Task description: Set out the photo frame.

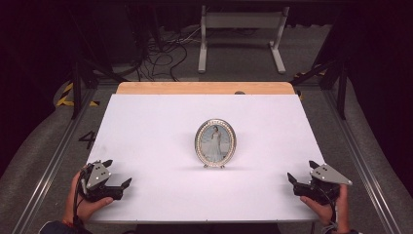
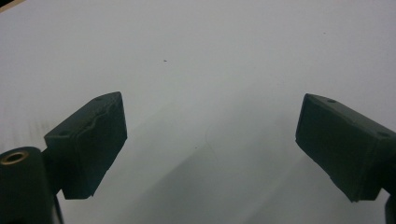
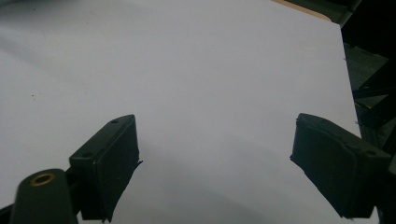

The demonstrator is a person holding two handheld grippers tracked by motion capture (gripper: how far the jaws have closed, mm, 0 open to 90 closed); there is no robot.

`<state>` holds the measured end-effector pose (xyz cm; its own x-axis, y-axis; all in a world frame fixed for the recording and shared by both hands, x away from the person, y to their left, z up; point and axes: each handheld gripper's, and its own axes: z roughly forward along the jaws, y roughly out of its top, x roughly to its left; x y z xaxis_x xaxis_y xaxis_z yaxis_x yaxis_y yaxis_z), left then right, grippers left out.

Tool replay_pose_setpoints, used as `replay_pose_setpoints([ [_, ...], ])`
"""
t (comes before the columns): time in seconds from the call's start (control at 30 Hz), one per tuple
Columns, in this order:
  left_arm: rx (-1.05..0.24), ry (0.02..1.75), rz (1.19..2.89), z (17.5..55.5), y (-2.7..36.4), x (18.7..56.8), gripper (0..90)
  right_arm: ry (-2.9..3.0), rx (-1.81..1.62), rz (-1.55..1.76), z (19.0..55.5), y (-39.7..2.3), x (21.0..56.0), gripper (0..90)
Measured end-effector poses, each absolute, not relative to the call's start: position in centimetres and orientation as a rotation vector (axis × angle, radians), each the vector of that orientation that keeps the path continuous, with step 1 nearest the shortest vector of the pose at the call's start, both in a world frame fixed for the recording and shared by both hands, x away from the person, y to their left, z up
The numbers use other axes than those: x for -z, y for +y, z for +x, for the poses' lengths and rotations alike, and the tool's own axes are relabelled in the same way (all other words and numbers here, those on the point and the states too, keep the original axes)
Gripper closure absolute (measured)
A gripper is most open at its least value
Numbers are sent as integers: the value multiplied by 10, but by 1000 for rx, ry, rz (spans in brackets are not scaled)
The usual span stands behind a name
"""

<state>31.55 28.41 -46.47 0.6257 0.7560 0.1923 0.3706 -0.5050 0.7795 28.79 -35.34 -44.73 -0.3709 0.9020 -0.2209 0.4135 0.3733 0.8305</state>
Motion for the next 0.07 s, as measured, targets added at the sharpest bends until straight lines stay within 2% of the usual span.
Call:
replay_pose_setpoints([
  [0.07, -686, 876, 2120, 317, 284, 465, 94, 1945, -908, 1128, 288, -353, 447, 147],
])
